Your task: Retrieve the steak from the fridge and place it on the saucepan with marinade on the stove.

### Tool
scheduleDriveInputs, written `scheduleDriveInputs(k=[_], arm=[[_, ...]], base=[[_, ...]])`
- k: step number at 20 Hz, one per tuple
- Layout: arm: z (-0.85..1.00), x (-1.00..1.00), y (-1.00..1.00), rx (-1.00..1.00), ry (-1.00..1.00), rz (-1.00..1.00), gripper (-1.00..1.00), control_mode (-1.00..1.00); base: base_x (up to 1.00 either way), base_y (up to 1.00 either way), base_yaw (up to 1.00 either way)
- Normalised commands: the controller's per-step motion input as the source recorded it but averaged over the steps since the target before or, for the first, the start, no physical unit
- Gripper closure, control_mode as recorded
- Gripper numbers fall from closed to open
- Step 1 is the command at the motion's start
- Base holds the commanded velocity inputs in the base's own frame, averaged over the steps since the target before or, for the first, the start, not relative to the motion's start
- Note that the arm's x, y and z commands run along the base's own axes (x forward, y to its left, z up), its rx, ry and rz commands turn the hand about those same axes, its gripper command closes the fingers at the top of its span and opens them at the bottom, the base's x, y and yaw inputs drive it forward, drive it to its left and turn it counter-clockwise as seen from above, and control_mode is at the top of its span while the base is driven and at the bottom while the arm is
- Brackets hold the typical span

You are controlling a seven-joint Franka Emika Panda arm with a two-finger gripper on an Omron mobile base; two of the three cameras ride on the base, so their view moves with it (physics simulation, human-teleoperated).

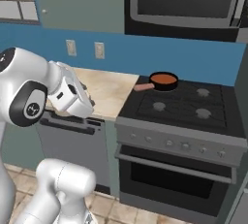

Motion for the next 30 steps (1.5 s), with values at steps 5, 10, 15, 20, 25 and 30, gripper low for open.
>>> scheduleDriveInputs(k=[5, 10, 15, 20, 25, 30], arm=[[0.00, 0.00, 0.00, 0.00, 0.00, 0.00, 1.00, 1.00], [0.00, 0.00, 0.00, 0.00, 0.00, 0.00, 1.00, 1.00], [0.00, 0.00, 0.00, 0.00, 0.00, 0.00, 1.00, 1.00], [0.00, 0.00, 0.00, 0.00, 0.00, 0.00, 1.00, 1.00], [0.00, 0.00, 0.00, 0.00, 0.00, 0.00, 1.00, 1.00], [0.00, 0.00, 0.00, 0.00, 0.00, 0.00, 1.00, 1.00]], base=[[0.05, -0.52, 0.05], [0.29, -0.20, 0.02], [0.43, -0.18, 0.03], [0.38, -0.37, 0.03], [0.27, -0.50, 0.05], [0.34, -0.41, 0.05]])
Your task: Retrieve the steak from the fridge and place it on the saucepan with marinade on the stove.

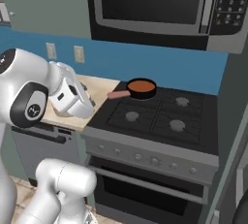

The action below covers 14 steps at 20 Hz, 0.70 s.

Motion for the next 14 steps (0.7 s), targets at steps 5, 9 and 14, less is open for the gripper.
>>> scheduleDriveInputs(k=[5, 9, 14], arm=[[0.00, 0.00, 0.00, 0.00, 0.00, 0.00, 1.00, 1.00], [0.00, 0.00, 0.00, 0.00, 0.00, 0.00, 1.00, 1.00], [0.00, 0.00, 0.00, 0.00, 0.00, 0.00, 1.00, 1.00]], base=[[0.56, -0.14, 0.03], [0.54, -0.09, 0.02], [0.35, -0.14, 0.04]])
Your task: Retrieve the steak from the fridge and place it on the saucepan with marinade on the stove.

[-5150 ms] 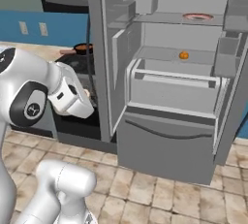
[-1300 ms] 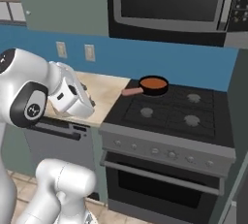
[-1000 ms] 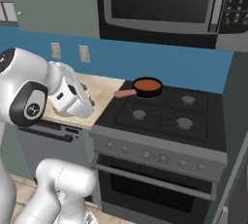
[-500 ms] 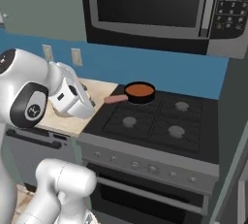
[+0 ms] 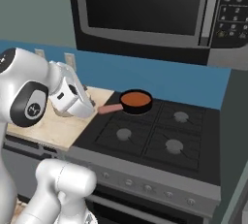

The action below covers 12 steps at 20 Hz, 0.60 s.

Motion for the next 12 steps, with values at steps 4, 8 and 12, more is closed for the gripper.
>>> scheduleDriveInputs(k=[4, 8, 12], arm=[[0.00, 0.00, 0.00, 0.00, 0.00, 0.00, 1.00, 1.00], [0.00, 0.00, 0.00, 0.00, 0.00, 0.00, 1.00, 1.00], [0.00, 0.00, 0.00, 0.00, 0.00, 0.00, 1.00, 1.00]], base=[[0.32, -0.09, 0.04], [0.35, -0.03, 0.03], [0.42, 0.00, 0.02]])
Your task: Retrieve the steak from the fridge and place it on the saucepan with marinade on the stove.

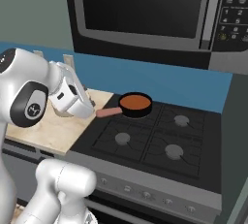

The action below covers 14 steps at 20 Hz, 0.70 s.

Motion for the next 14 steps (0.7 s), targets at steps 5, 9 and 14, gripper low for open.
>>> scheduleDriveInputs(k=[5, 9, 14], arm=[[0.00, 0.00, 0.00, 0.00, 0.00, 0.00, 1.00, 1.00], [0.00, 0.00, 0.00, 0.00, 0.00, 0.00, 1.00, 1.00], [0.00, 0.00, 0.00, 0.00, 0.00, 0.00, 1.00, -1.00]], base=[[0.41, 0.00, 0.01], [0.04, 0.00, 0.01], [0.00, 0.00, 0.00]])
